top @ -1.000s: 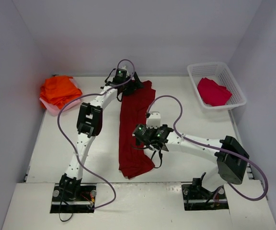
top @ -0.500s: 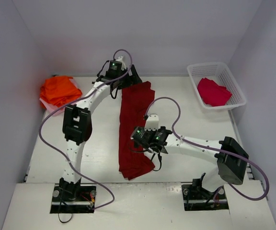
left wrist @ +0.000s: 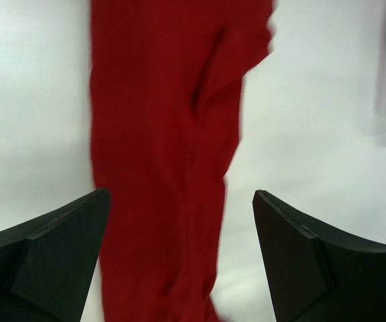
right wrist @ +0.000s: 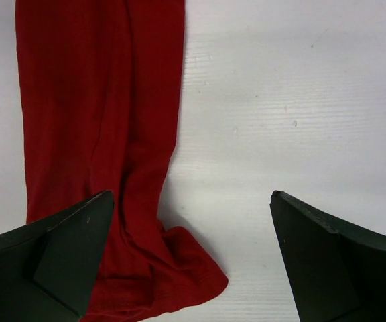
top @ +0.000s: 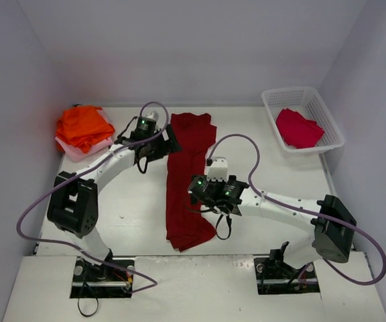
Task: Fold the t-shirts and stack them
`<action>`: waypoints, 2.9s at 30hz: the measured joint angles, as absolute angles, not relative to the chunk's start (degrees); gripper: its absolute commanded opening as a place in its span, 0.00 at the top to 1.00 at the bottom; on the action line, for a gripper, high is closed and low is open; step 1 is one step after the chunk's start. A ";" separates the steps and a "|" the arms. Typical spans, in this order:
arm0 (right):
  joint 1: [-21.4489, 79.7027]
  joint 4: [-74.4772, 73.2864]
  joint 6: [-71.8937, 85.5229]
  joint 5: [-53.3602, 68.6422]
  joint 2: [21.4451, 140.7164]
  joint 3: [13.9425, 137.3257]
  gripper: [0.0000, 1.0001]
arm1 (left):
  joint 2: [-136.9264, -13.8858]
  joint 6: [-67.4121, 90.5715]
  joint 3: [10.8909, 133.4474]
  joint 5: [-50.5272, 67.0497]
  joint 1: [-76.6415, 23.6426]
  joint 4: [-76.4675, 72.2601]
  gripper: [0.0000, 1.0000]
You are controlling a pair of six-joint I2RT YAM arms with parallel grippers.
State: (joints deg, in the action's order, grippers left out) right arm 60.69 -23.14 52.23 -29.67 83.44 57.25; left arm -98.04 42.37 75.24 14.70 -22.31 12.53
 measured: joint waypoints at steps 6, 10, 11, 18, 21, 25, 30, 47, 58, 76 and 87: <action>59.61 -23.16 52.66 -29.34 80.25 54.39 0.04 | -88.40 45.80 60.14 11.73 -24.21 14.02 0.18; 59.29 -22.83 53.82 -28.05 78.98 52.10 0.04 | -78.96 47.77 54.41 10.02 -25.89 15.18 0.18; 59.29 -22.70 54.06 -27.62 78.96 51.59 0.05 | -76.40 48.49 53.01 9.61 -26.52 15.03 0.18; 59.61 -19.22 56.58 -23.35 78.96 46.09 0.04 | -64.69 54.52 42.33 5.30 -35.03 16.01 0.18; 60.38 -18.20 57.78 -22.41 78.94 44.29 0.05 | -62.61 57.69 38.98 3.07 -40.36 17.34 0.18; 62.54 -17.69 59.68 -21.74 78.13 43.27 0.05 | -60.95 62.46 36.18 -0.69 -47.51 18.20 0.18; 66.19 -17.06 62.59 -21.58 77.06 43.13 0.05 | -58.39 68.66 32.95 -5.28 -55.51 19.35 0.18; 73.21 -16.40 69.04 -21.65 80.49 41.74 0.05 | -53.39 81.08 23.38 -12.34 -63.81 19.68 0.18; 73.23 -11.81 68.95 -22.52 84.27 40.27 0.09 | -60.42 81.19 24.10 -12.29 -63.86 10.72 0.18; 74.32 -5.15 67.64 -24.29 87.07 41.28 0.16 | -55.42 81.23 23.77 -12.36 -64.07 15.64 0.44; 76.05 -5.41 69.56 -23.51 87.05 41.58 0.20 | -54.28 82.54 21.65 -12.36 -65.71 17.32 0.44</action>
State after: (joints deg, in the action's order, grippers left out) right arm 76.05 -5.41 69.56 -23.51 87.05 41.58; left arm -54.28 82.54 21.65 -12.36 -65.71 17.32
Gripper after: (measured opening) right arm 0.820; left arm 0.564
